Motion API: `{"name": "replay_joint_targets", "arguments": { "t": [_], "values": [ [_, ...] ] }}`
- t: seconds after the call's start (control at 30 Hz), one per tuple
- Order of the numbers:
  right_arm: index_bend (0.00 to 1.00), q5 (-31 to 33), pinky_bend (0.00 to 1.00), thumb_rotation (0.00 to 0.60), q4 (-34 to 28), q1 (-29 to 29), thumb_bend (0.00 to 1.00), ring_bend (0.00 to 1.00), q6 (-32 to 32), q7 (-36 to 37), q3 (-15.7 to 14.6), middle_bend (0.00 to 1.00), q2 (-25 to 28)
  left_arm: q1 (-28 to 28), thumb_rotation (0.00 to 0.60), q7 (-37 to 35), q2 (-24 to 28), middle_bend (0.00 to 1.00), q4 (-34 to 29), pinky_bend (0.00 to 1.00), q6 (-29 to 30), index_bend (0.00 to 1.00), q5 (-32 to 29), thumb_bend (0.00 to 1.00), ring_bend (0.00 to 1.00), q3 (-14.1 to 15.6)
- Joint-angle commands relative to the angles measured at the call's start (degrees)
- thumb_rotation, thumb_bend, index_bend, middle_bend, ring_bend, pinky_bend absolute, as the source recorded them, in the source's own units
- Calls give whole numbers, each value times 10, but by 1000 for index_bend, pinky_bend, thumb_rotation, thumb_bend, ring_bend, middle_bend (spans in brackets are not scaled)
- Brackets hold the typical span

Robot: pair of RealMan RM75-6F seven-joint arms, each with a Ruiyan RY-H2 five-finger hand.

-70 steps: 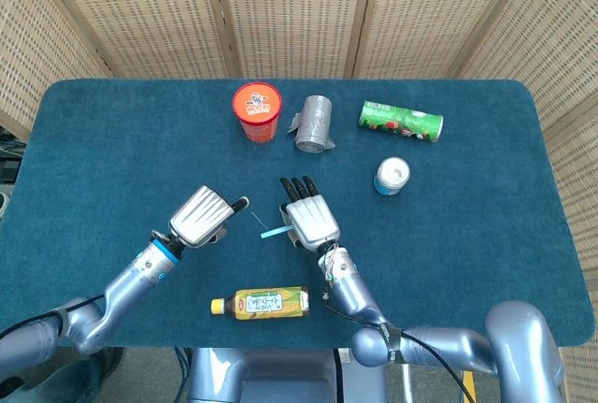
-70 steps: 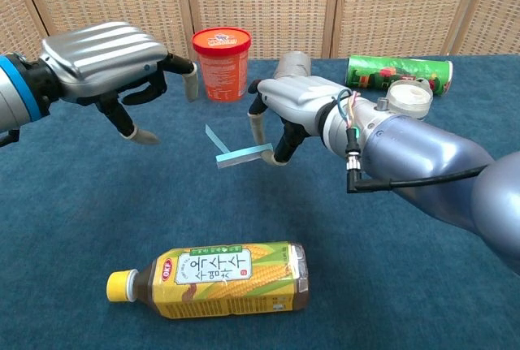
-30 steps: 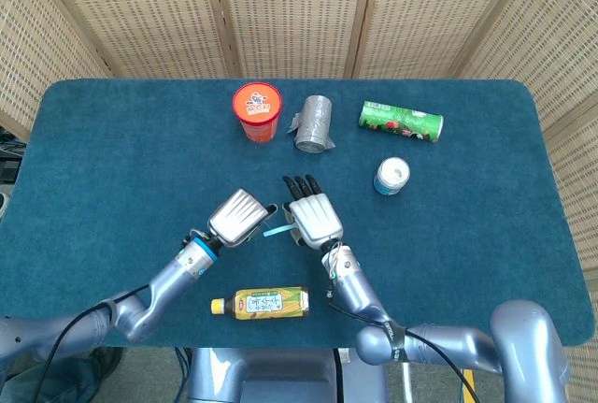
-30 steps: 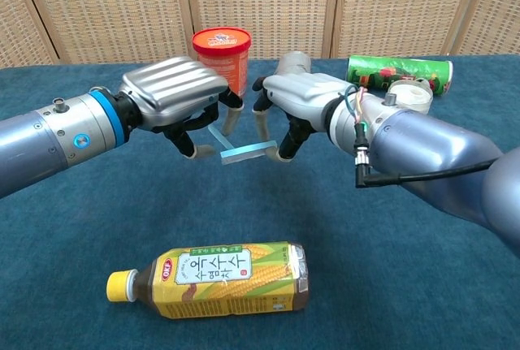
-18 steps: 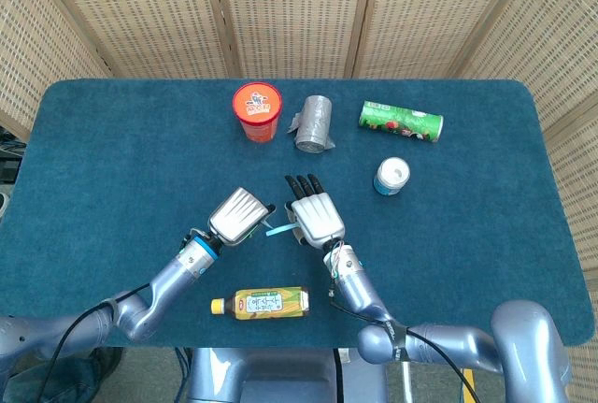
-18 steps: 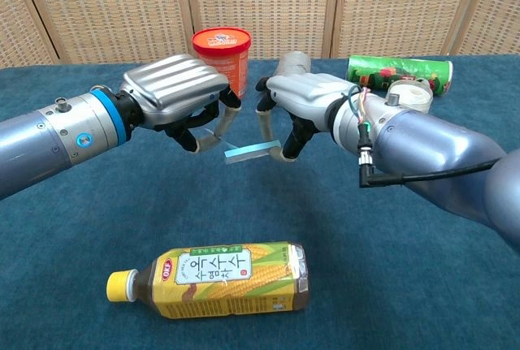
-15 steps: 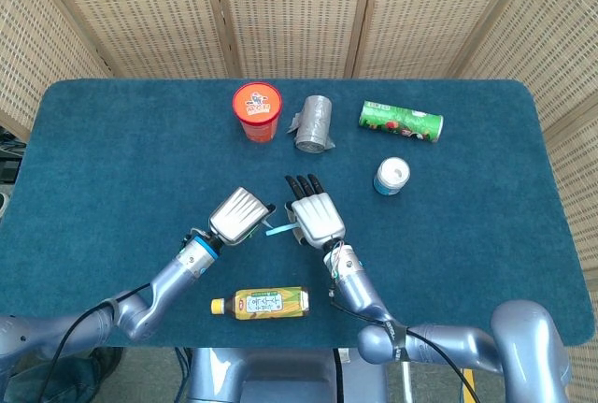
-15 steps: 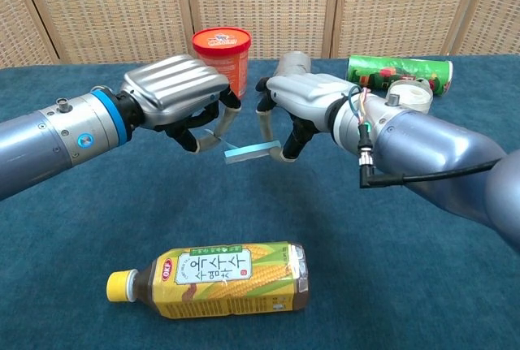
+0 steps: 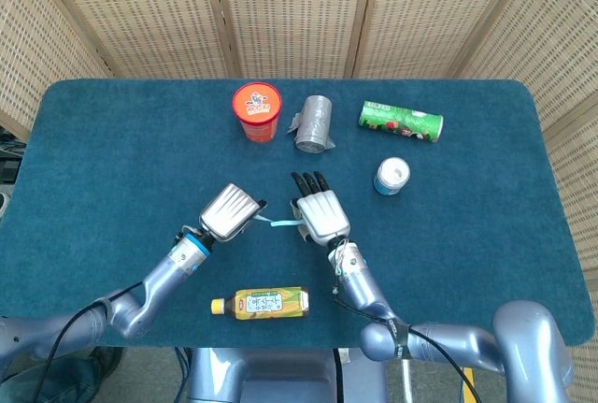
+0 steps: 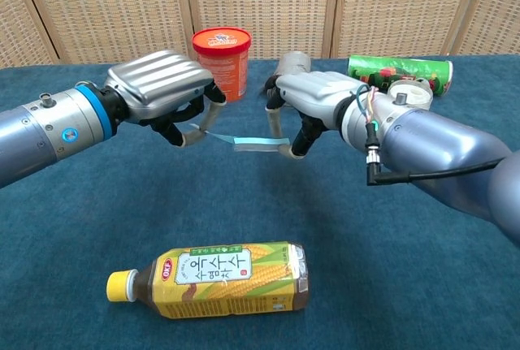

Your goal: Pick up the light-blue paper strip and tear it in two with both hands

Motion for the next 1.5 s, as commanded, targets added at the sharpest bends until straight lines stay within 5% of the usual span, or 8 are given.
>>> {"name": "replay_joint_targets", "arguments": {
  "t": [0.03, 0.5, 0.73, 0.8, 0.87, 0.97, 1.1, 1.5],
  "values": [
    [581, 3, 0, 600, 5, -3, 569, 0, -2, 6, 1, 54, 2, 7, 600, -4, 12, 907, 0, 920, 4, 764, -4, 532, 884, 3],
    [581, 2, 0, 600, 21, -18, 569, 0, -11, 24, -4, 54, 18, 70, 600, -118, 75, 897, 61, 920, 65, 764, 21, 472, 883, 41],
    [579, 1, 0, 600, 16, -20, 562, 0, -8, 22, -6, 54, 16, 96, 600, -155, 108, 522, 69, 860, 90, 513, 36, 73, 752, 57],
    [484, 0, 0, 600, 16, -21, 432, 0, -6, 21, -6, 41, 16, 101, 600, -161, 115, 400, 68, 833, 90, 476, 36, 18, 713, 60],
    [384, 1, 0, 600, 14, -23, 302, 0, -5, 24, -6, 25, 15, 105, 600, -166, 122, 280, 66, 787, 89, 443, 35, 0, 621, 62],
    [150, 6, 0, 600, 2, -29, 30, 0, -8, 37, -2, 0, 20, 115, 600, -182, 143, 96, 52, 648, 74, 360, 26, 0, 240, 69],
    [58, -20, 0, 600, -17, -36, 0, 0, 1, 51, -3, 0, 36, 126, 600, -184, 174, 0, 18, 381, 73, 244, 14, 0, 45, 68],
    [0, -261, 0, 600, -10, -152, 0, 0, 166, 162, -81, 0, 197, 248, 600, -209, 277, 0, -93, 95, 187, 7, -98, 0, 0, 24]
  ]
}}
